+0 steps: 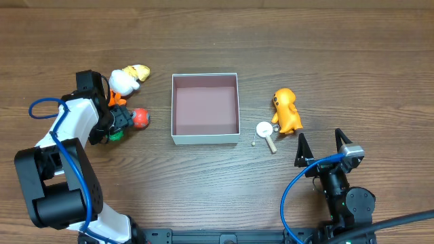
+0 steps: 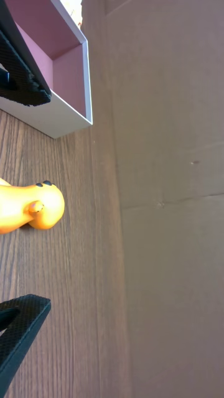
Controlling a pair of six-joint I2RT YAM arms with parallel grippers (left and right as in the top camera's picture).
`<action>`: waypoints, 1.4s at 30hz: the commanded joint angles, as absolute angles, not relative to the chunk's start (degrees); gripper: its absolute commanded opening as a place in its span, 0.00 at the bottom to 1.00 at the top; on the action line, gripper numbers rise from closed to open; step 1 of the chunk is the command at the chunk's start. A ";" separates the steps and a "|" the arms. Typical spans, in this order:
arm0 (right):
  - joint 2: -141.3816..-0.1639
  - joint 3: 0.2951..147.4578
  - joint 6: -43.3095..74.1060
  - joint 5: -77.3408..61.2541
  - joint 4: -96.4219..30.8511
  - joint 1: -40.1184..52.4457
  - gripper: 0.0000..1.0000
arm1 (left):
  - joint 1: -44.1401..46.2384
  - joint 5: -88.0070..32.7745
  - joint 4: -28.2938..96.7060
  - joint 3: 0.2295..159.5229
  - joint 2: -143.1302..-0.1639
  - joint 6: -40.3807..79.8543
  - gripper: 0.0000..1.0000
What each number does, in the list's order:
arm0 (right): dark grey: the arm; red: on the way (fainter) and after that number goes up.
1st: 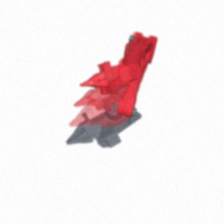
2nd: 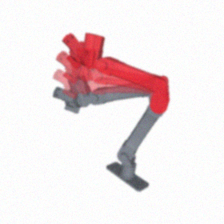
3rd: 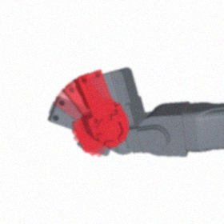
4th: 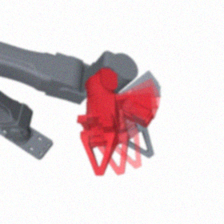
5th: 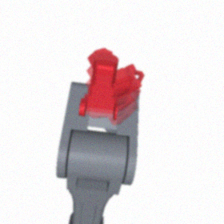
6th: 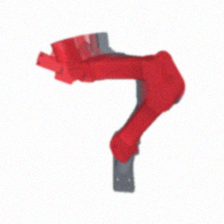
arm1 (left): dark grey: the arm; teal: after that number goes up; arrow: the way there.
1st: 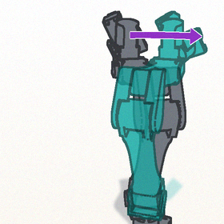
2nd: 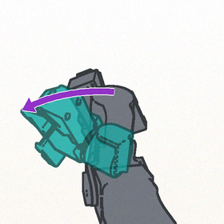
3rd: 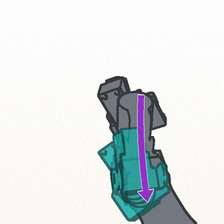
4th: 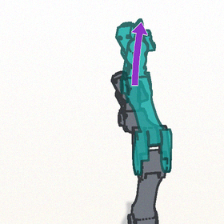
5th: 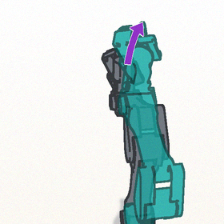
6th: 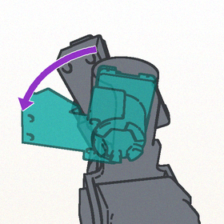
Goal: Pack container
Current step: 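Lower the left gripper and close it on the green spiky toy, then lift the green toy and carry it over the white box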
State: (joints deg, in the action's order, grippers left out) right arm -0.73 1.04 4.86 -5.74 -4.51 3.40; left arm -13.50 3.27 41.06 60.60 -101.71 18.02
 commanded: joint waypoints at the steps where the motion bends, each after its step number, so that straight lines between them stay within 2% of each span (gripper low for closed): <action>1: -0.19 0.45 4.67 -6.11 -4.16 3.14 1.00 | -13.50 3.64 40.58 61.63 -102.76 16.69 0.84; 22: -0.19 0.45 4.67 -6.11 -4.16 3.14 1.00 | -13.50 4.86 39.33 61.49 -106.63 16.71 0.81; 29: -0.19 0.45 4.67 -6.11 -4.16 3.14 1.00 | -13.52 4.84 39.35 61.52 -106.72 16.73 0.68; 32: -0.19 0.45 4.67 -6.11 -4.16 3.14 1.00 | -13.52 4.34 39.72 61.58 -106.72 16.71 0.59; 42: -0.19 0.45 4.67 -6.11 -4.16 3.14 1.00 | -13.52 2.94 46.76 67.85 -106.72 16.71 0.59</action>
State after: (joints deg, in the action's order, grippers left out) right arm -0.73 1.04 4.86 -5.78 -4.49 3.40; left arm -13.50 3.64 44.45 63.40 -105.71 17.43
